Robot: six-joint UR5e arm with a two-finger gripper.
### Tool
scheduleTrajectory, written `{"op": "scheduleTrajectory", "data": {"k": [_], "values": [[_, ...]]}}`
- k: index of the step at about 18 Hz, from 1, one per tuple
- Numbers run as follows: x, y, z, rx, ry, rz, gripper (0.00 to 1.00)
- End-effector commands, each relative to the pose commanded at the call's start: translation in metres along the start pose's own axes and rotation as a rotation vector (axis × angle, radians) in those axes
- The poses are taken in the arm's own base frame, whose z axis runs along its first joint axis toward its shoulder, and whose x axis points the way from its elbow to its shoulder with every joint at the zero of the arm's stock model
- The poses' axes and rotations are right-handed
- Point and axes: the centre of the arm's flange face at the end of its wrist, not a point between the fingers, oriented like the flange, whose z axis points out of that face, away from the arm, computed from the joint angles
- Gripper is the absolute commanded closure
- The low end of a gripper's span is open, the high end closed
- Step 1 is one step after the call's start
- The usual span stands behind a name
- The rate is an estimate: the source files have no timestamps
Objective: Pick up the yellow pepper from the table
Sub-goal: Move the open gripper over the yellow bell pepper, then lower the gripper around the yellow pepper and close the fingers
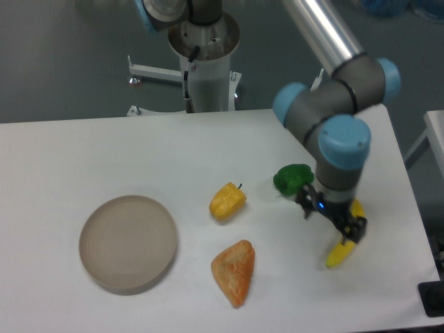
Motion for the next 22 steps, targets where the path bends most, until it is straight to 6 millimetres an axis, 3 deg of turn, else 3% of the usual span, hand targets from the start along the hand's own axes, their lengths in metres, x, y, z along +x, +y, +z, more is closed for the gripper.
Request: {"op": "scheduleTrajectory", "data": {"k": [4,9,14,22], "values": [[0.058,0.01,0.012,0.007,0.072,-0.024,0.0],[0.102,-0.005,0.048,-0.005,0.078,0.036,0.0],[0.107,-0.008,0.076,-0.021,0.044,0.075,0.0],[0.123,-0.011,0.097,-0.046,0.072,0.107,0.0]]}}
